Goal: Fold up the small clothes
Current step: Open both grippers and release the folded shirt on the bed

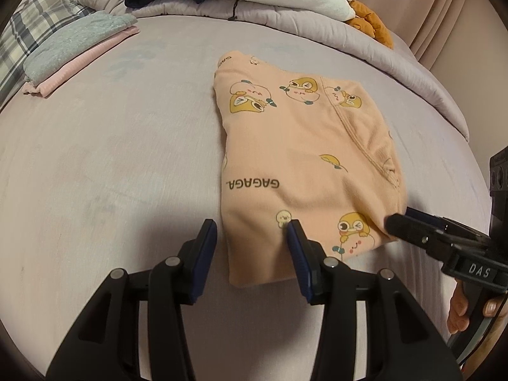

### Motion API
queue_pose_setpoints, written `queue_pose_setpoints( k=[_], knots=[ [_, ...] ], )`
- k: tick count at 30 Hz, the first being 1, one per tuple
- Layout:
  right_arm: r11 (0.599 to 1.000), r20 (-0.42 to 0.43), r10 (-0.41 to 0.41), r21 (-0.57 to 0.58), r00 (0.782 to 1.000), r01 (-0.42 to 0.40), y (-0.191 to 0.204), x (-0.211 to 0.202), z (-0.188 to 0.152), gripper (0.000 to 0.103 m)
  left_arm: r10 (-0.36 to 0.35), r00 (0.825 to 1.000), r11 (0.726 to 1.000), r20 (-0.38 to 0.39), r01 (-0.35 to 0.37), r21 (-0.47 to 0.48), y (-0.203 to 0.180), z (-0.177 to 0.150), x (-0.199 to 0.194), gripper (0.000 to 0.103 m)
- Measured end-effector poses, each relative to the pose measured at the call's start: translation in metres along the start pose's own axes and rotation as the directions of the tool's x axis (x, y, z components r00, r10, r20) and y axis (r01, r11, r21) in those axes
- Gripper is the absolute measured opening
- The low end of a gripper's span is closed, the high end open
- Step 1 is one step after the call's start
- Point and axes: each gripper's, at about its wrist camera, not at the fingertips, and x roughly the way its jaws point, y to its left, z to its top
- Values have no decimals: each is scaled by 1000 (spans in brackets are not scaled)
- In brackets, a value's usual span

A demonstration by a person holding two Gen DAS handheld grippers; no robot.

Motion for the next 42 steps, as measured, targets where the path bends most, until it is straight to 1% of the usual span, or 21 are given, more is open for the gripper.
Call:
queue_pose_setpoints(
  k=[3,11,14,19,30,32,34,36,40,42],
  knots=[
    [999,-4,-18,-31,1000,18,7,-2,-4,62,0,1000,1000,3,0,-2,-1,-3,-5,46],
    [995,4,-31,-96,1000,31,21,-7,-10,63,1,1000,1000,14,-1,-5,-6,-9,-16,46],
    [994,10,-29,-105,1000,30,25,-10,-11,63,1,1000,1000,20,-1,-3,-9,-11,-21,47],
    [994,23,-21,-109,999,24,29,-15,-14,66,1,999,1000,34,-1,0,-12,-15,-31,52],
    [989,54,-29,-143,998,37,40,-26,-21,68,-6,998,1000,65,6,4,-18,-20,-51,55],
    [988,58,-29,-152,998,37,42,-27,-22,69,-6,997,1000,71,5,6,-20,-20,-55,57],
    [986,63,-29,-162,998,39,45,-28,-22,70,-4,997,1000,78,4,8,-21,-21,-58,62],
    [984,68,-26,-173,997,38,46,-30,-23,70,-2,996,1000,85,1,8,-22,-21,-61,65],
    [982,76,-24,-186,997,38,48,-32,-24,72,-4,996,1000,93,3,7,-24,-23,-66,66],
    [981,78,-24,-189,997,38,48,-32,-24,73,-4,996,1000,94,3,10,-25,-23,-66,69]
  ],
)
